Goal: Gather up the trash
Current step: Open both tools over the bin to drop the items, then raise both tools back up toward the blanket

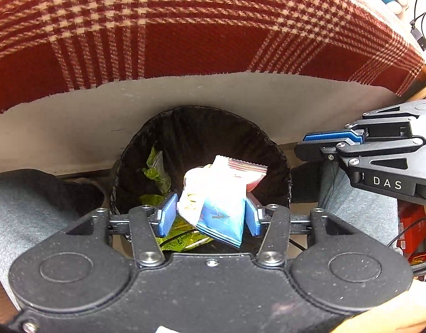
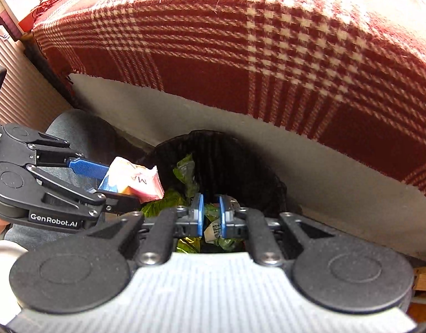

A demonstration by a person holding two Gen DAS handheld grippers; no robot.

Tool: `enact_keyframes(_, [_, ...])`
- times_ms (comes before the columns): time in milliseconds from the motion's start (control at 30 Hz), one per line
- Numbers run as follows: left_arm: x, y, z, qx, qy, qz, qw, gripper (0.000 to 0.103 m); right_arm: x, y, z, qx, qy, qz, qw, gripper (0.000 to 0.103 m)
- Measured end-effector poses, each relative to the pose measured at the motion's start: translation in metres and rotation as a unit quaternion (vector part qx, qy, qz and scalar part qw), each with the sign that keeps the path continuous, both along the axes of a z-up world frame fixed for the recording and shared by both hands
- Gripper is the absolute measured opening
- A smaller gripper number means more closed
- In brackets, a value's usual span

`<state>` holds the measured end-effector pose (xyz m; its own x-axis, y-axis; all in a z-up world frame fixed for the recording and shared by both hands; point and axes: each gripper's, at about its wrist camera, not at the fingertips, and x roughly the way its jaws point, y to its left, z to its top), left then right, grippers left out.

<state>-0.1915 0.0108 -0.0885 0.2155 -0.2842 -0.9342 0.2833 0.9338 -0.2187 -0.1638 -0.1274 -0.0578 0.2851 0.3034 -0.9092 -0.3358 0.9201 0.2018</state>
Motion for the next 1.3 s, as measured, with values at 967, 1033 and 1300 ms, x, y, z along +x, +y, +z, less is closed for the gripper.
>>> enact_keyframes(967, [0.011,0.017,0.065,-0.033,-0.085,-0.007,0.9958,0.069,0.007,-0.014,0.043,0.033,-0.055,-0.015,0.998,0.054])
enact_keyframes(1033, [0.017,0.023,0.090,-0.045,-0.118,-0.016,0.9919,0.071,0.013,-0.019,0.063,0.047,-0.081,-0.009,0.996,0.061])
enact_keyframes(1300, [0.062,0.032,0.172,-0.060,-0.262,-0.003,0.9632,0.085,0.062,-0.041,0.146,0.079,-0.215,-0.040,0.973,0.077])
